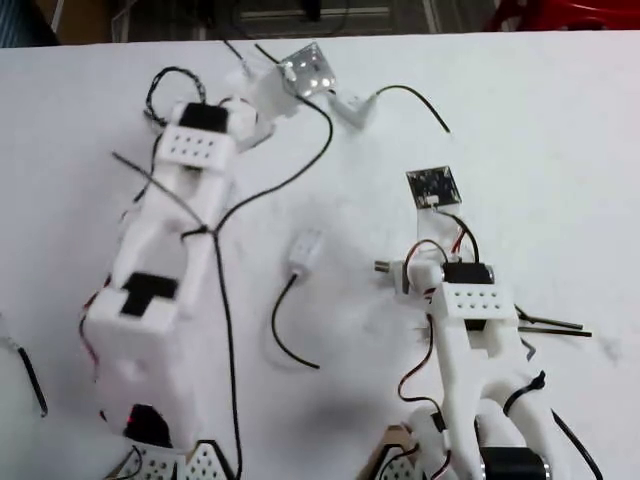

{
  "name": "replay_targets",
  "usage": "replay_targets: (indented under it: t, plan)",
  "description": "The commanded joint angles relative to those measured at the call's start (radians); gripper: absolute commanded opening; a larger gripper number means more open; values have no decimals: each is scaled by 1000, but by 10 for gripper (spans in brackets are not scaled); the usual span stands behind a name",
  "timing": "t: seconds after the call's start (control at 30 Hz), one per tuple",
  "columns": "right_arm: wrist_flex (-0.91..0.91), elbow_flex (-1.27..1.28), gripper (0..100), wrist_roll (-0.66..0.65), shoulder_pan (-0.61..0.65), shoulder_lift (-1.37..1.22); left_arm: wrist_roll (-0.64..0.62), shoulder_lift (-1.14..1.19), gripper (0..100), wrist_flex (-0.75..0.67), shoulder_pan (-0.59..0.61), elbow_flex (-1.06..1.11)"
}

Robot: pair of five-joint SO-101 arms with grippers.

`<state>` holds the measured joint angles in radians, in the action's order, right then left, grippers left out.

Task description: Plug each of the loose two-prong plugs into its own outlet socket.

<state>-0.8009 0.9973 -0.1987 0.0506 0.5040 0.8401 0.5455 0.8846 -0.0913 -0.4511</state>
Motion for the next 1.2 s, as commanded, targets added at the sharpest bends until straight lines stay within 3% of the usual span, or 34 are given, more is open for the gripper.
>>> replay_targets:
  t: [0.0, 0.2, 0.37, 0.47, 0.7, 0.87, 1.17]
  plan:
    - [15, -5, 24, 3, 8, 33, -64, 220, 23, 64, 18, -373]
    - [15, -5, 24, 5, 8, 33, -89, 641, 35, 206, 45, -916]
    - [13, -3, 24, 2, 35, 33, -94, 877, 225, 301, 65, -1203]
    - [15, 3, 24, 2, 36, 33, -161, 871, 302, 347, 90, -1212]
    - [15, 5, 24, 2, 41, 33, -407, 694, 309, 381, 171, -1208]
    - [15, 5, 24, 2, 41, 33, -427, 604, 310, 554, 177, -1204]
    - [15, 5, 24, 0, 41, 35, -753, 579, 310, 862, 225, -1204]
